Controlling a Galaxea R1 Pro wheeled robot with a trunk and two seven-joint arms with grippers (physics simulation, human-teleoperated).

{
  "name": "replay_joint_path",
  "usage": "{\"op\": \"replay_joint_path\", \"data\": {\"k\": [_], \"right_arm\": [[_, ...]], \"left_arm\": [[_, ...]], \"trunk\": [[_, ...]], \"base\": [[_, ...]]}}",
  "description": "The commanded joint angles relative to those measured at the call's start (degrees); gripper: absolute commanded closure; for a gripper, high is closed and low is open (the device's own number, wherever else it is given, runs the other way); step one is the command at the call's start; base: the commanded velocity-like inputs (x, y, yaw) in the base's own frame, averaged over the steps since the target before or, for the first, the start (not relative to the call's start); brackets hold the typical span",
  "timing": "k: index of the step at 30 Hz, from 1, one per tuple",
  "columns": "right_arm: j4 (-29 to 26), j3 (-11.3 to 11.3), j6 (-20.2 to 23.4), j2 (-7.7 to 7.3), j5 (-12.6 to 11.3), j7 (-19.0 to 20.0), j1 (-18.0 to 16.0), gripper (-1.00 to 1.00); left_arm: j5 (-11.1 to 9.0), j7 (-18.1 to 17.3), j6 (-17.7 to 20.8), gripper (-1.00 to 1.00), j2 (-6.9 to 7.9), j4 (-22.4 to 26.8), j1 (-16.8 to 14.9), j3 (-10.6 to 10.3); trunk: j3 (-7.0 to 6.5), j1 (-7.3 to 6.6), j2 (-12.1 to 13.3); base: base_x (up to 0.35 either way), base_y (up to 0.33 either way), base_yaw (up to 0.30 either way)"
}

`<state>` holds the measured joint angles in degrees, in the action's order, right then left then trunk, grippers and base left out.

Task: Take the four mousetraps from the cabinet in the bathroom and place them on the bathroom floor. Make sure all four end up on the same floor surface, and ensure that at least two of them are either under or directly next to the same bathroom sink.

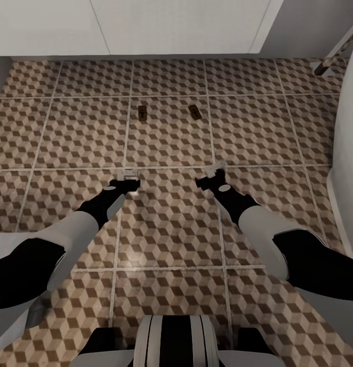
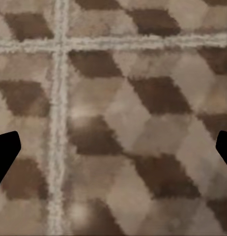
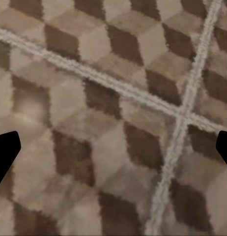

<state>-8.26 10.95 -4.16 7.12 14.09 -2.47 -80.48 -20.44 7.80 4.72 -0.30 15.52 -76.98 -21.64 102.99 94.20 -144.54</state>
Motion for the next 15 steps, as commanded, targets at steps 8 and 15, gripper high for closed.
{"op": "replay_joint_path", "data": {"k": [8, 15], "right_arm": [[0.14, 0.21, -0.27, -0.05, 0.33, -0.26, -0.03, -1.0], [0.18, 0.21, -0.39, -0.98, 0.26, -0.26, 0.08, -1.0]], "left_arm": [[-0.48, 0.38, 0.35, -1.0, 0.04, -0.16, -0.01, -0.51], [-0.51, 0.34, 0.34, -1.0, 0.04, -0.52, -0.01, -0.51]], "trunk": [[-1.75, -0.21, 0.1], [-3.3, -0.39, 0.19]], "base": [[0.0, 0.0, 0.0], [0.0, 0.0, 0.0]]}}
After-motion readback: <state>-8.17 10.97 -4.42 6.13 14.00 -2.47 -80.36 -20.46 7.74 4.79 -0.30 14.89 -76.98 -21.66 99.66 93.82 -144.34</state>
